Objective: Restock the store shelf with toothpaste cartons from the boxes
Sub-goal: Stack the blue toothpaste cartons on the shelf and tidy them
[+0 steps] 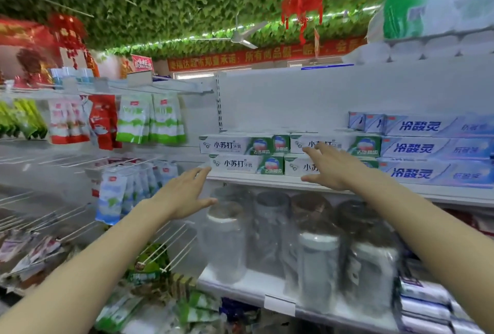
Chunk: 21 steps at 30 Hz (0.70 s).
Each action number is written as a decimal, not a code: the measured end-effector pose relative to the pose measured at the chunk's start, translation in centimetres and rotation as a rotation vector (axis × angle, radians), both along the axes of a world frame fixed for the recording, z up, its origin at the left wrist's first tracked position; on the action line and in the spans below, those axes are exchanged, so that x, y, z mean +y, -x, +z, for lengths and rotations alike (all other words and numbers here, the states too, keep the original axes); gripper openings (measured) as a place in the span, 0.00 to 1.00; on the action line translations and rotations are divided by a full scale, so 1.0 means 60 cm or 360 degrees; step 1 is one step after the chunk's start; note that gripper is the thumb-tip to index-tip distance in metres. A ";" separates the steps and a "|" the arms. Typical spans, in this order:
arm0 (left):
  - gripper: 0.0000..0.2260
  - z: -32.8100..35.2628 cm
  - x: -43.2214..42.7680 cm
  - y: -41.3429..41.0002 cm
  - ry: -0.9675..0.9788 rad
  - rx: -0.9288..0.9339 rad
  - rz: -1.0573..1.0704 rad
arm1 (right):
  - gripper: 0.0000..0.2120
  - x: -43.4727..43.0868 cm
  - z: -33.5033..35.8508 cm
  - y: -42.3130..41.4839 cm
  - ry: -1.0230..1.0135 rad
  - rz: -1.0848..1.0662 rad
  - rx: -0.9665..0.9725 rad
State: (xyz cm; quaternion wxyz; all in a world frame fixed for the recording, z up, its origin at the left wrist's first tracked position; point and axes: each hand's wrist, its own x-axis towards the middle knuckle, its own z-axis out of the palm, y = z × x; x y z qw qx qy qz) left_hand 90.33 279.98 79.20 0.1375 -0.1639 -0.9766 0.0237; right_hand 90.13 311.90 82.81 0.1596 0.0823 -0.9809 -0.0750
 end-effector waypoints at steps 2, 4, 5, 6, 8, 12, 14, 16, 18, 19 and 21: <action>0.38 0.006 -0.011 0.027 -0.0003 -0.0005 -0.0014 | 0.37 -0.019 0.006 0.035 0.0041 0.0002 0.0032; 0.39 0.019 -0.025 0.062 -0.0103 0.0043 -0.0020 | 0.37 -0.041 0.009 0.066 0.0120 0.0018 0.0078; 0.39 0.027 -0.032 0.080 -0.0193 0.0069 -0.0017 | 0.38 -0.054 0.009 0.079 0.0153 0.0034 0.0094; 0.39 0.031 -0.038 0.099 -0.0285 0.0097 -0.0014 | 0.38 -0.065 0.008 0.092 0.0160 0.0061 0.0105; 0.40 0.033 -0.051 0.142 -0.0456 0.0160 -0.0002 | 0.37 -0.084 0.006 0.118 0.0087 0.0137 0.0141; 0.47 0.022 -0.067 0.239 -0.1036 0.0144 0.0068 | 0.37 -0.102 -0.001 0.170 0.0160 0.0115 0.0240; 0.51 0.019 -0.068 0.286 -0.1288 0.0070 0.0053 | 0.39 -0.103 -0.011 0.194 0.0321 0.0029 0.0280; 0.53 0.013 -0.066 0.324 -0.1429 -0.0057 -0.0002 | 0.43 -0.099 -0.018 0.212 0.0484 -0.0076 0.0283; 0.52 0.006 -0.060 0.352 -0.1550 -0.0194 -0.0095 | 0.47 -0.094 -0.024 0.228 0.0663 -0.0166 0.0296; 0.52 0.004 -0.054 0.365 -0.1612 -0.0248 -0.0144 | 0.48 -0.092 -0.025 0.234 0.0730 -0.0201 0.0311; 0.49 0.002 -0.040 0.383 -0.1735 -0.0285 -0.0179 | 0.49 -0.088 -0.029 0.242 0.0828 -0.0241 0.0351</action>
